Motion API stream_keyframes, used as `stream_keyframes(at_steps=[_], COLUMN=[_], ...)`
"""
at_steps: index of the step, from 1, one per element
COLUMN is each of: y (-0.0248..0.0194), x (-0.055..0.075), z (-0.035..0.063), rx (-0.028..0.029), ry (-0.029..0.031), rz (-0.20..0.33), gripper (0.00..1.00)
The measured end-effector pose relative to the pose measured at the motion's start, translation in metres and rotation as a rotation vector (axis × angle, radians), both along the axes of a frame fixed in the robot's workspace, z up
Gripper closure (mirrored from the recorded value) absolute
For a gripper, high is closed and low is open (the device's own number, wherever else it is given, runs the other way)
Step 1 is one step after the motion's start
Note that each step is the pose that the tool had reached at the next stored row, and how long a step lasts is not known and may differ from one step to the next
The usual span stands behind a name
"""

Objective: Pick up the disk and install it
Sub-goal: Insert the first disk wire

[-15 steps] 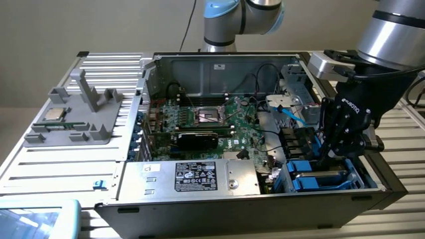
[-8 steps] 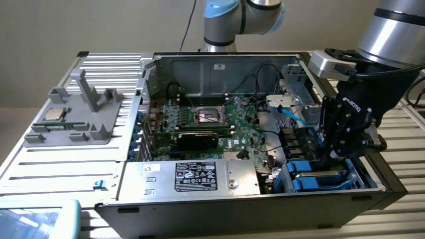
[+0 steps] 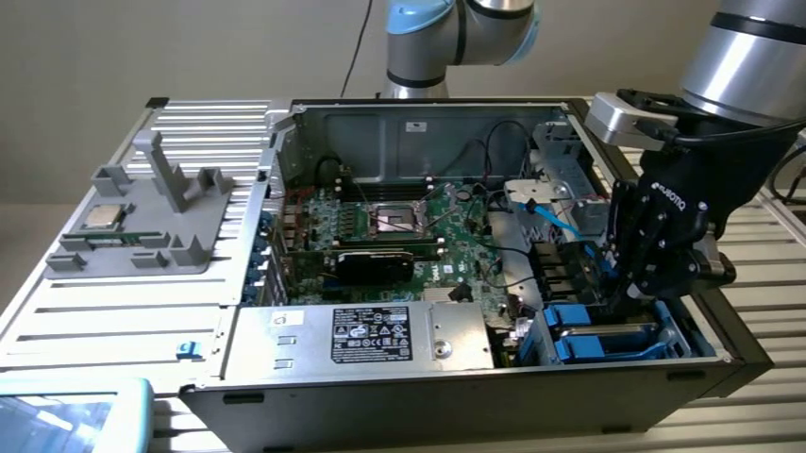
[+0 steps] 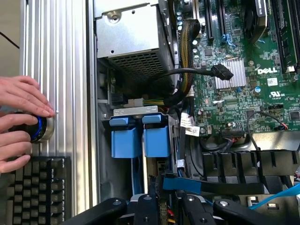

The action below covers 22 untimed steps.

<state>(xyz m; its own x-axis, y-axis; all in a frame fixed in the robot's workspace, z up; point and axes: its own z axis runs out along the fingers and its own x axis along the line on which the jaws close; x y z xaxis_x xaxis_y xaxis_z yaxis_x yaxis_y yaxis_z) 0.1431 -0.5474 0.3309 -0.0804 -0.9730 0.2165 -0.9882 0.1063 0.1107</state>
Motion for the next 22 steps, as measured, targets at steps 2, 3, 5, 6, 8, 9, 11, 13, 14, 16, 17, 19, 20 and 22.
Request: stream_keyframes(at_steps=[2,3,5,6,8,9,11,13,14,16,17,19,20,22], y=[0.0,0.0,0.0,0.0,0.0,0.0,0.0,0.0,0.0,0.0,0.0,0.0,0.0,0.0023], x=[0.0,0.0,0.0,0.0,0.0,0.0,0.0,0.002,0.003,0.005,0.007,0.01,0.011,0.011], z=[0.0,0.0,0.0,0.0003,0.0006,0.0015,0.0064,0.0154,0.0198,0.0288,0.0332,0.0381,0.0394,0.0435], rx=[0.0,0.0001,0.0002,0.0,0.0,-0.0005,-0.0001,-0.0001,0.0,0.0,0.0001,-0.0008,-0.0017,-0.0068], ry=[0.0,0.0,0.0,0.0,-0.0001,-0.0002,-0.0002,-0.0002,-0.0002,-0.0002,-0.0002,-0.0002,-0.0003,-0.0011], rz=[0.0,0.0,0.0,0.0,0.0,0.0,0.0,0.0,0.0,0.0,0.0,0.0,0.0,0.0], gripper=[0.75,0.75,0.75,0.75,0.75,0.73,0.67,0.67,0.67,0.67,0.67,0.67,0.67,0.67])
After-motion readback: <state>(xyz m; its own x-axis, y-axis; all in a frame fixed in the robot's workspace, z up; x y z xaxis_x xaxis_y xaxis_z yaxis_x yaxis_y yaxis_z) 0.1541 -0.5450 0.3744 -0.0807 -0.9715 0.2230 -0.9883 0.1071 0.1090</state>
